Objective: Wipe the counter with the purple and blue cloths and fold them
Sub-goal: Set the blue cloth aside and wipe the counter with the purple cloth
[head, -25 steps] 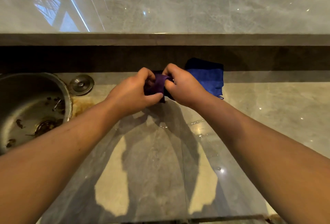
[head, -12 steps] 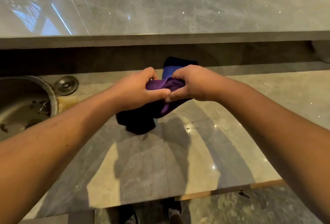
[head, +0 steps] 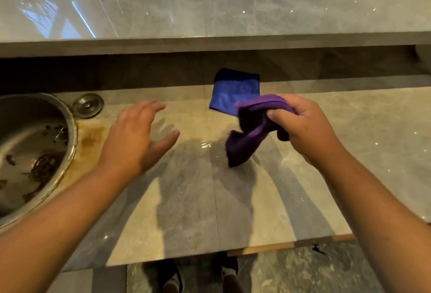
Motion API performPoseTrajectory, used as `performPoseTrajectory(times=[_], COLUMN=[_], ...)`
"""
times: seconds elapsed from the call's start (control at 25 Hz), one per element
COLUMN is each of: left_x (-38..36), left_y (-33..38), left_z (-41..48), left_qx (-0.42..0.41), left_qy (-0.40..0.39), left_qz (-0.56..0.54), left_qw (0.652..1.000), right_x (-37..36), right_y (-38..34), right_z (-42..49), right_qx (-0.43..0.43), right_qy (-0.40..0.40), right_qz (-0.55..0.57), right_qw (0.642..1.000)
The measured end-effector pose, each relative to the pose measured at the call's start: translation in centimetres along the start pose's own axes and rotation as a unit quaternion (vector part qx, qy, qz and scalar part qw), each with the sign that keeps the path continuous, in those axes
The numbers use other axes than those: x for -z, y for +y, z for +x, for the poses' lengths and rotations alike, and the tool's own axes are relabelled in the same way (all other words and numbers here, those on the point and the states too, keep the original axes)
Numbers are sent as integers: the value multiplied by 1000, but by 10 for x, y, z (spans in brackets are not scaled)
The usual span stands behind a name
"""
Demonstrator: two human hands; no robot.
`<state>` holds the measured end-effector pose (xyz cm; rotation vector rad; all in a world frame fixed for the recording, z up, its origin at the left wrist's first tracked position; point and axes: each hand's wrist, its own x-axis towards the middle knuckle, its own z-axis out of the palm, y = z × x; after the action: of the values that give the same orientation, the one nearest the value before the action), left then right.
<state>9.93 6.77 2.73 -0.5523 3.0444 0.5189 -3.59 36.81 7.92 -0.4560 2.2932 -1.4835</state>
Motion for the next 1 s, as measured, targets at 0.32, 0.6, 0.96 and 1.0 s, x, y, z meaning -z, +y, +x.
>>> performPoseTrajectory(times=[0.32,0.6,0.96,1.0], left_x=[-111,-132,-134,-133], left_y=[-85,-93,-95,-96], left_z=[-172,-175,-173,-173], left_qx=[84,85,91,93], left_qy=[-111,-79,-70,-70], left_qz=[56,98,94,90], left_qw=[989,988,989,989], right_x=[-77,-176,-170,-143], right_y=[136,126,157,169], right_z=[-21,1,-66,-70], right_qx=[58,69,180,154], right_qy=[-130,-101,-165,-139], right_qz=[-406,-457,-418,-426], right_qw=[902,881,875,881])
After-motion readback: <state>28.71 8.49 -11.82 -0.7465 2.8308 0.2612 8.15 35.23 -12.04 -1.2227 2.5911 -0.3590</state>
